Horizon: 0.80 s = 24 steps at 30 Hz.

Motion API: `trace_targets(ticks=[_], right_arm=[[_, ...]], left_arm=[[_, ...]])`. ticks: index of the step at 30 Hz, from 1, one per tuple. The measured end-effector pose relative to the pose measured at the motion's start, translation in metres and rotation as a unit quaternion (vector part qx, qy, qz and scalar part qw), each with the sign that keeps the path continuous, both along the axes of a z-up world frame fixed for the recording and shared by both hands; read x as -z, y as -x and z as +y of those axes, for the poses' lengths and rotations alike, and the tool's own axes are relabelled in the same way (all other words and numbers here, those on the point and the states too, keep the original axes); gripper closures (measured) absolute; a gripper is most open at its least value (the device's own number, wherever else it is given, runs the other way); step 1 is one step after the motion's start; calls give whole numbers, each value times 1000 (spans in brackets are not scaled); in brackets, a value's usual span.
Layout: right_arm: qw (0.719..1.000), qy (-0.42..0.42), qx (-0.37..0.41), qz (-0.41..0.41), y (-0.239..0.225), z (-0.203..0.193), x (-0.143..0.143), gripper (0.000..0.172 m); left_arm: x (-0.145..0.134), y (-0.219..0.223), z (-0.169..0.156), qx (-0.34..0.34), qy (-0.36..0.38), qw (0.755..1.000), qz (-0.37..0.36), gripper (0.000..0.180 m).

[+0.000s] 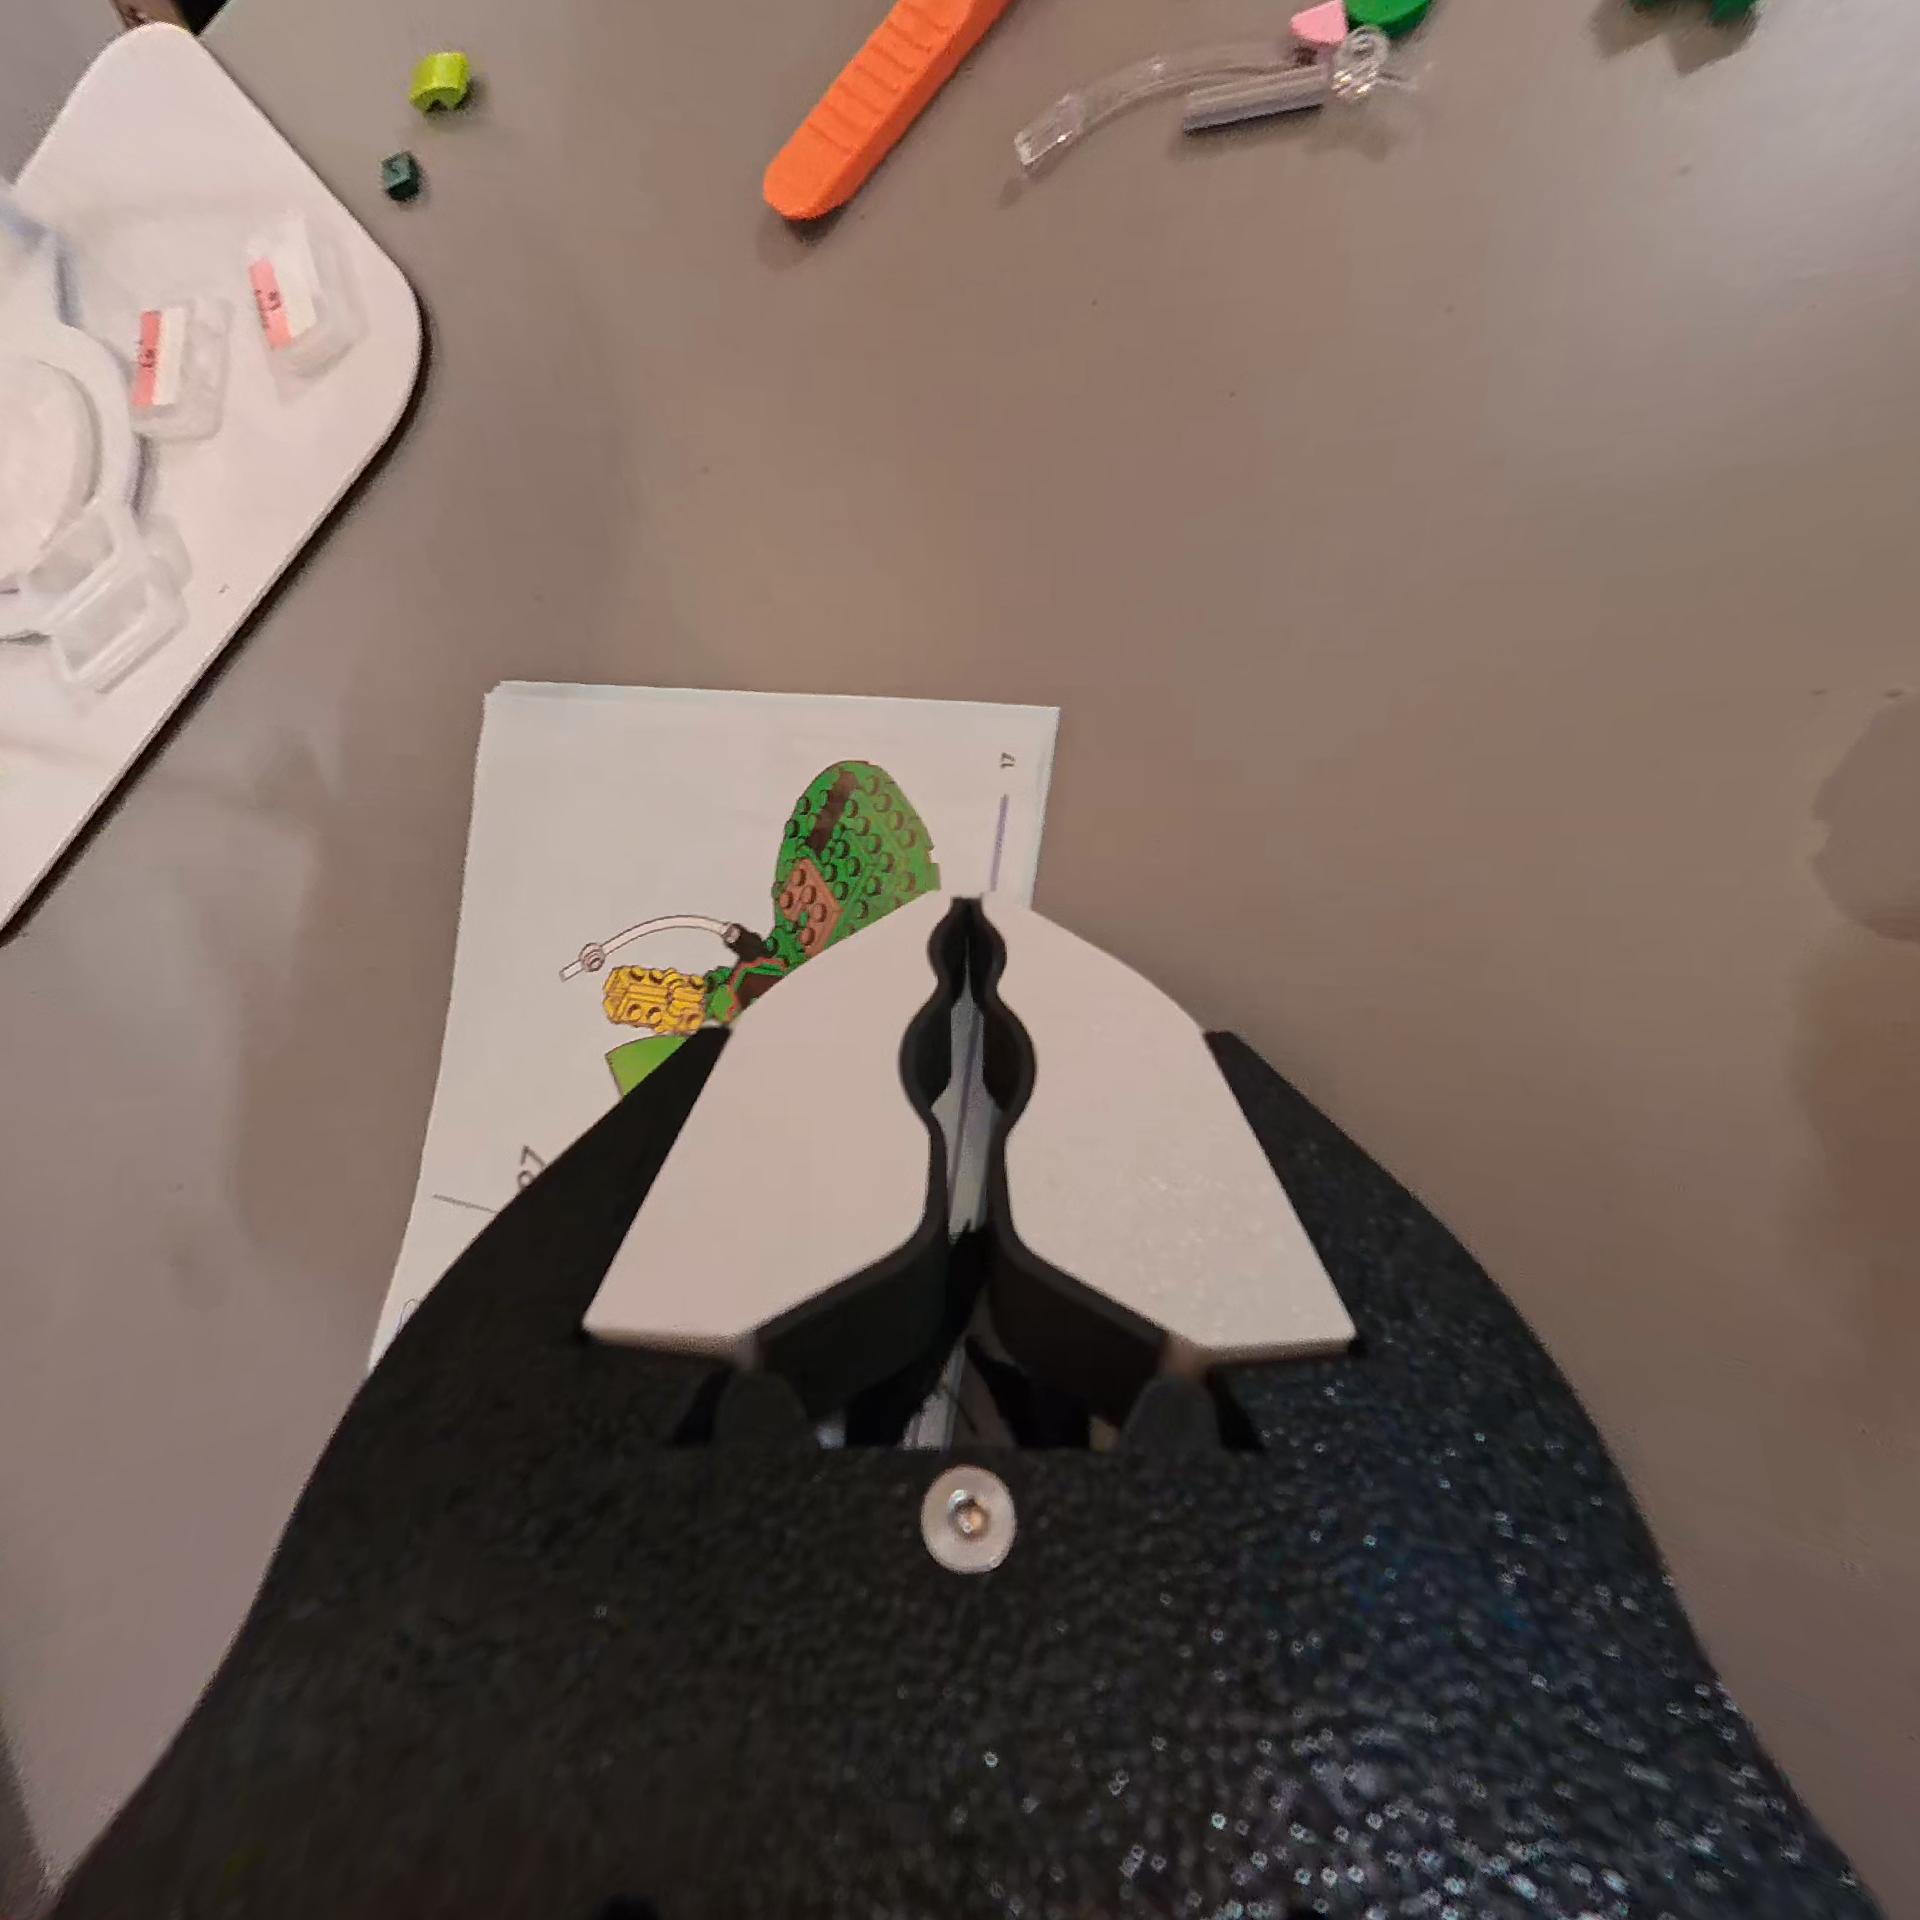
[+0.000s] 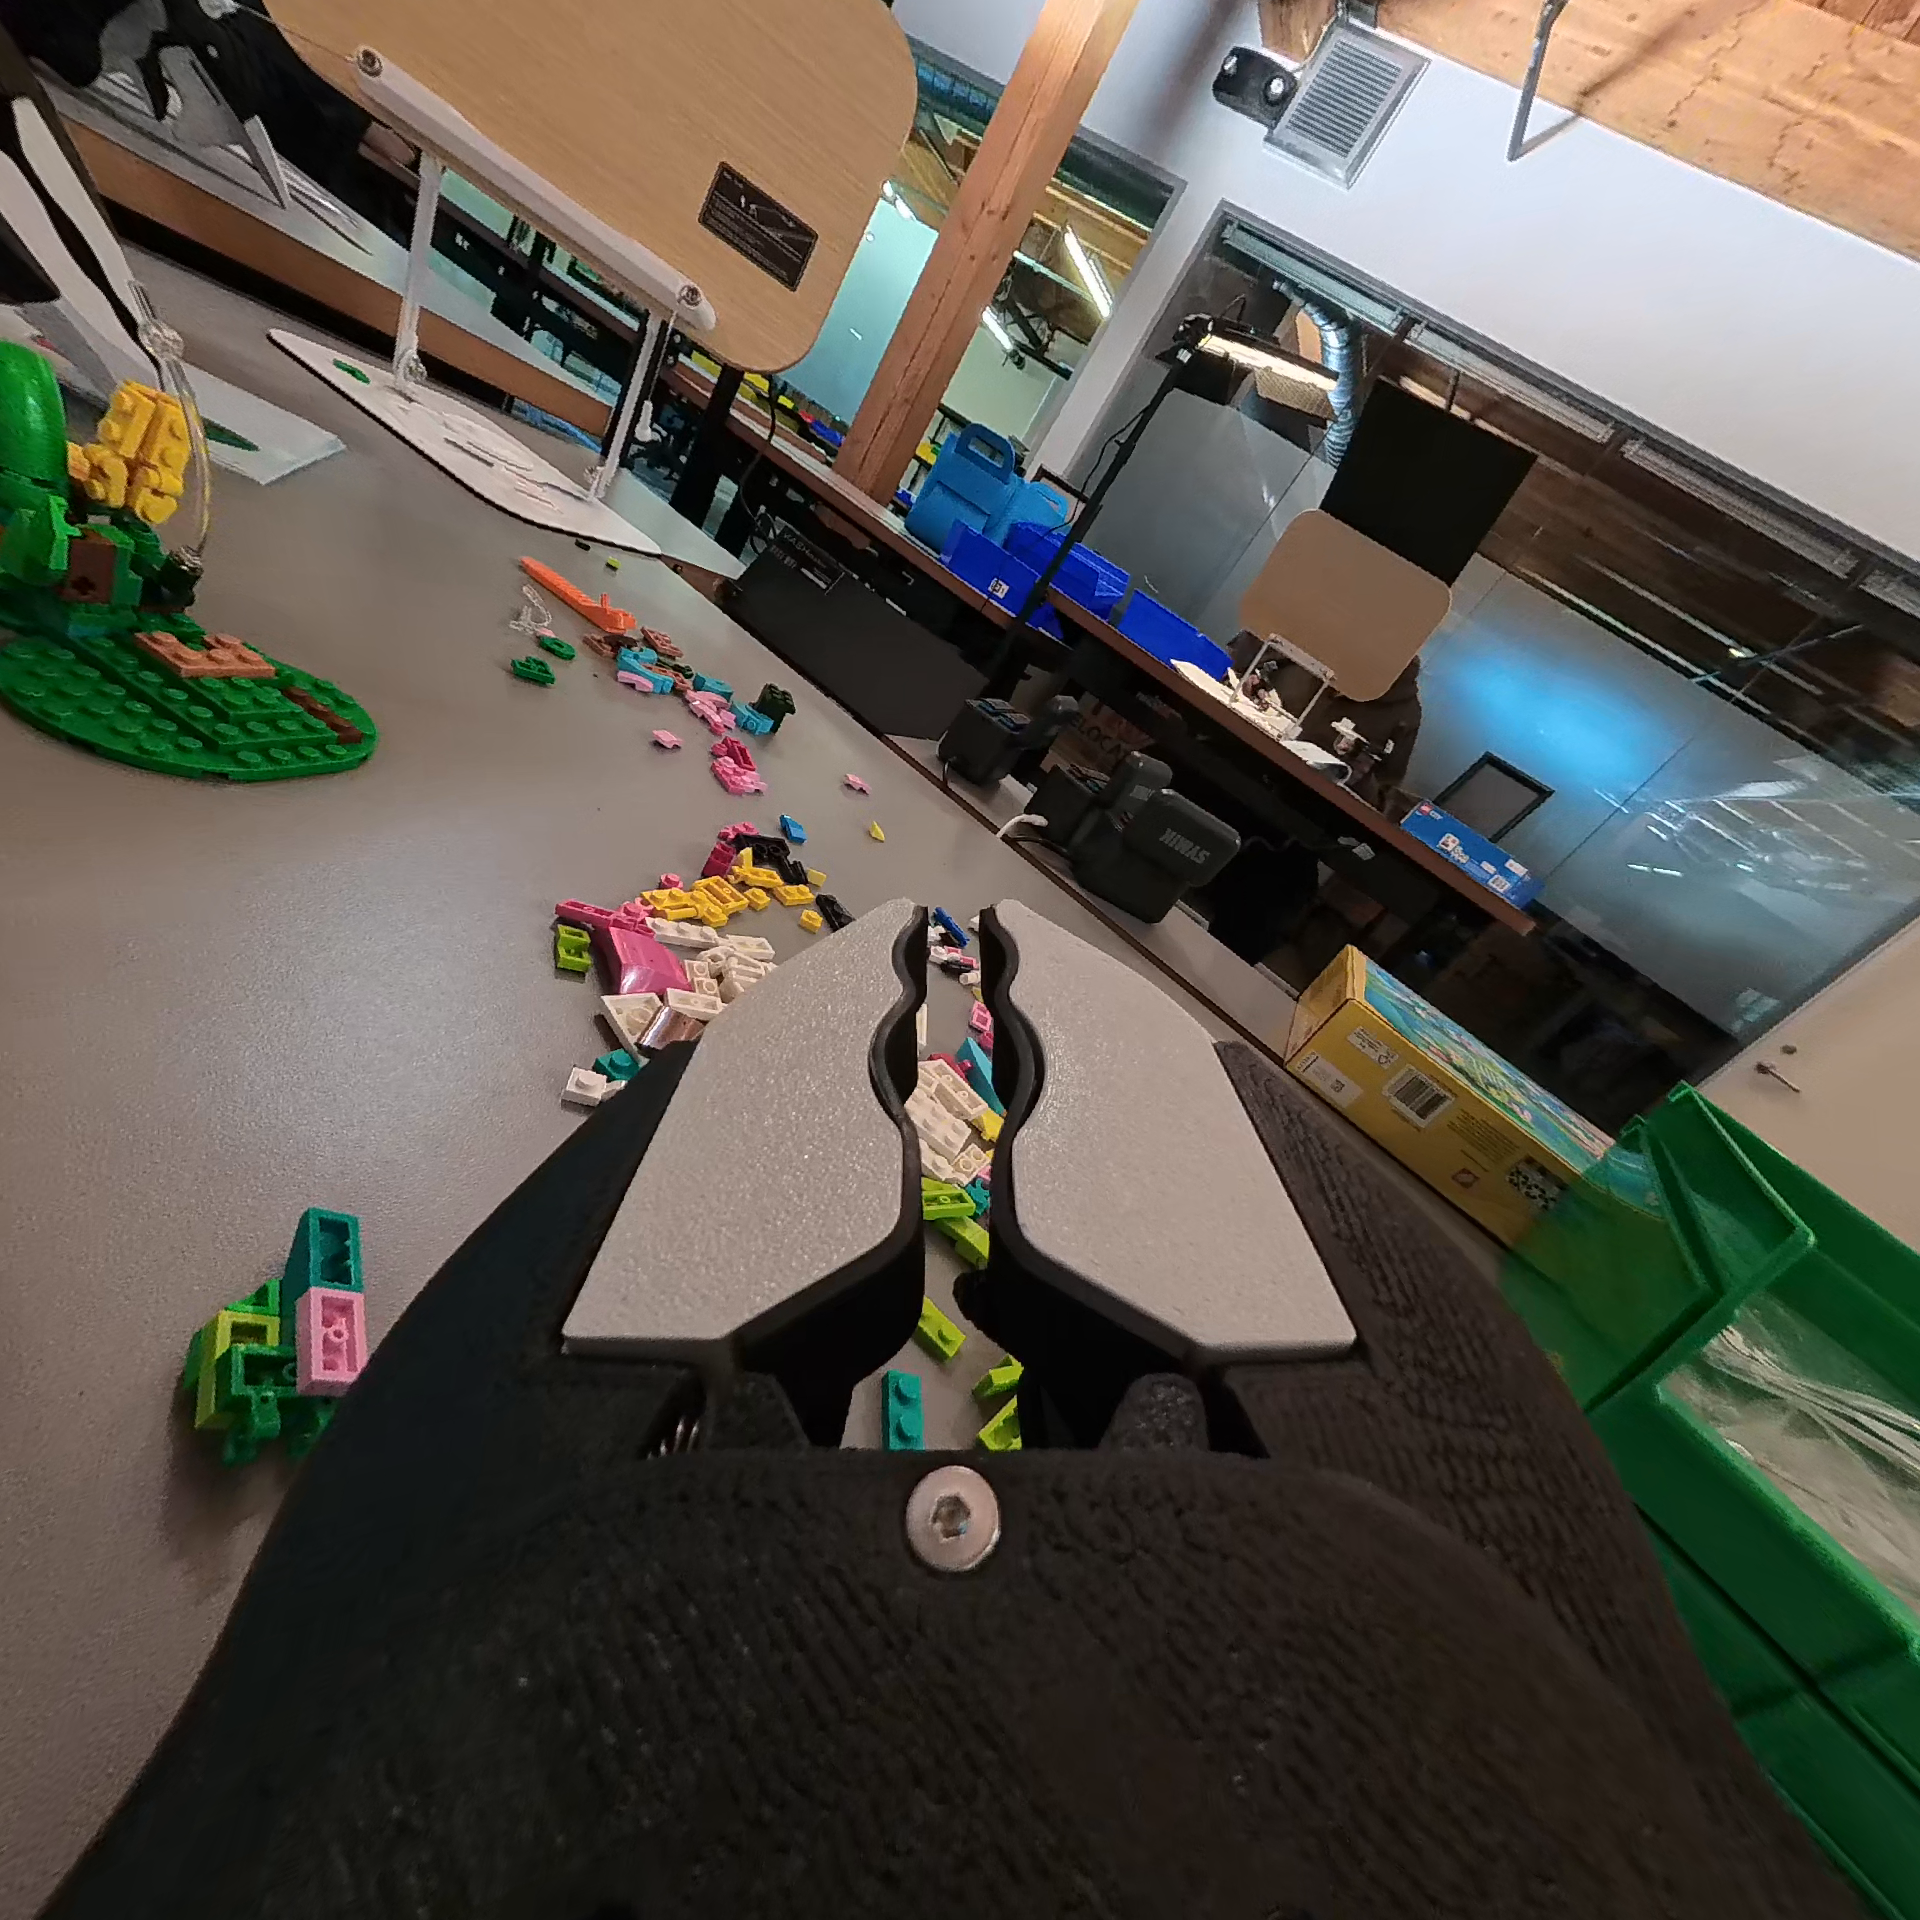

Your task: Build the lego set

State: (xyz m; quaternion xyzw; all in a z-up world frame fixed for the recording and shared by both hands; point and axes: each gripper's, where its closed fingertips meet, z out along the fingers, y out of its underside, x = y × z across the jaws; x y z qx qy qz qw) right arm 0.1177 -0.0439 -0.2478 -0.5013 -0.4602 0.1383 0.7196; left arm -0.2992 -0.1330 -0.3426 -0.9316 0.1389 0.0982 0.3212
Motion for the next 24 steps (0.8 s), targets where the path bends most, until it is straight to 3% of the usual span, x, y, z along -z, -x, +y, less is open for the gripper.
trace_targets(ticks=[1,5,8,19,24], right_arm=[[1000,0,0,0,0,0,0,165],[1000,0,0,-1,0,0,0,165],[1000,0,0,-1,0,0,0,165],[1000,-3,0,-3,1,0,1,165],[1000,-2,-1,-3,1,-1,1,165]], left_arm=[[-1,2,0,-5,-2,1000,2,180],[-4,12,-2,-36,-14,999,-10,174],[0,13,-8,-58,-1,997,-60,162],[2,16,-13,-105,-1,985,-136,168],[2,9,-18,-84,21,988,-130,169]])
